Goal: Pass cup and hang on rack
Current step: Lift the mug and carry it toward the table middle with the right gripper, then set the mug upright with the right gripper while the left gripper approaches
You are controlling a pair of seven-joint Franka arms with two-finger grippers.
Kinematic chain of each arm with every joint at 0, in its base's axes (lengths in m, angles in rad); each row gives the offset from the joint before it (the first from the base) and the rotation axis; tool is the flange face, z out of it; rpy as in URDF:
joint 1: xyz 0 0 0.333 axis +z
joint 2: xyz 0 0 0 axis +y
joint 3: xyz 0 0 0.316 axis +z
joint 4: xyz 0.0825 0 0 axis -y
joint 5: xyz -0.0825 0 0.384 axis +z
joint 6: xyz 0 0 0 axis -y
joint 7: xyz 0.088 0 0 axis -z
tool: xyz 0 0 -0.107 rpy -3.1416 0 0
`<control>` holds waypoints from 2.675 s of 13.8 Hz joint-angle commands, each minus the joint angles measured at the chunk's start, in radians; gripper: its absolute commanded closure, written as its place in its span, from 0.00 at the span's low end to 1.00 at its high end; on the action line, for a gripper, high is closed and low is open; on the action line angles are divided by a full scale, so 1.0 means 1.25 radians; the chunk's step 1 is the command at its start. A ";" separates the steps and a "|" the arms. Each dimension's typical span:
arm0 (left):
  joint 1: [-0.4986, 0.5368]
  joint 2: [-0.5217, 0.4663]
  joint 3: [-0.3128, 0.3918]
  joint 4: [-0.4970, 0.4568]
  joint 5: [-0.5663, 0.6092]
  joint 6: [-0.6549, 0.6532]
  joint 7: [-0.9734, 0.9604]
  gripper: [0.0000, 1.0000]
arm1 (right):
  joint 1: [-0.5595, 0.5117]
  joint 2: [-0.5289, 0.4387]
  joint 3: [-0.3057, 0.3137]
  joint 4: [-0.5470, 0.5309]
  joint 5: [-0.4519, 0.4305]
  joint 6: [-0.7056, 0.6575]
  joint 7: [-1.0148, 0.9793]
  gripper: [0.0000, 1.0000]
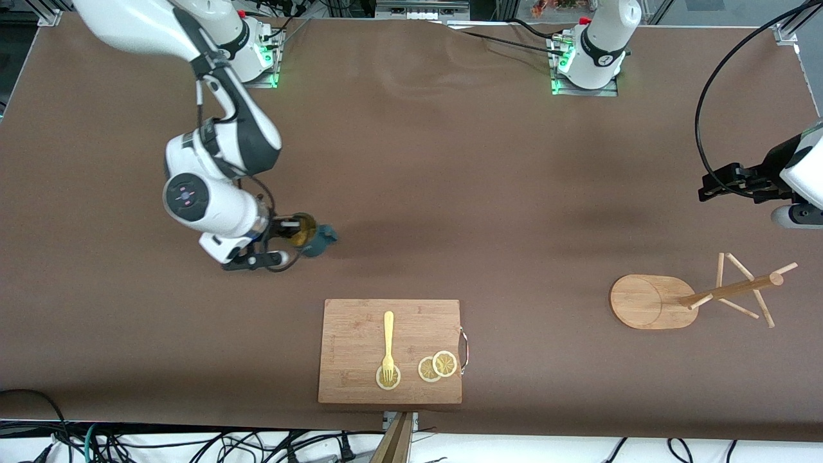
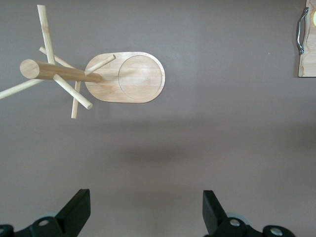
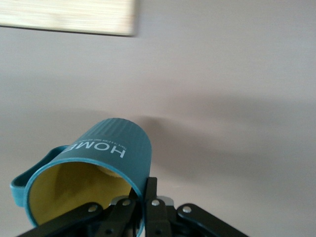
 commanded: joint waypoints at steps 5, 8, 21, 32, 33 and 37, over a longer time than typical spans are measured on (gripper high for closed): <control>-0.007 0.014 -0.002 0.031 -0.017 -0.016 0.002 0.00 | 0.218 0.129 -0.002 0.195 0.005 -0.029 0.277 1.00; -0.007 0.014 -0.002 0.030 -0.017 -0.016 0.004 0.00 | 0.300 0.199 -0.002 0.271 0.007 -0.028 0.357 1.00; 0.020 0.021 0.001 0.009 -0.088 -0.028 0.129 0.00 | 0.462 0.329 -0.057 0.383 -0.007 0.002 0.486 1.00; -0.013 0.065 -0.057 -0.156 -0.153 0.051 0.622 0.00 | 0.456 0.317 -0.064 0.389 -0.001 -0.002 0.549 0.00; -0.013 0.065 -0.077 -0.180 -0.153 0.077 0.653 0.00 | 0.456 0.306 -0.064 0.389 0.002 -0.006 0.554 0.00; -0.013 0.065 -0.120 -0.314 -0.217 0.228 0.826 0.00 | 0.453 0.279 -0.069 0.400 0.007 -0.060 0.565 0.00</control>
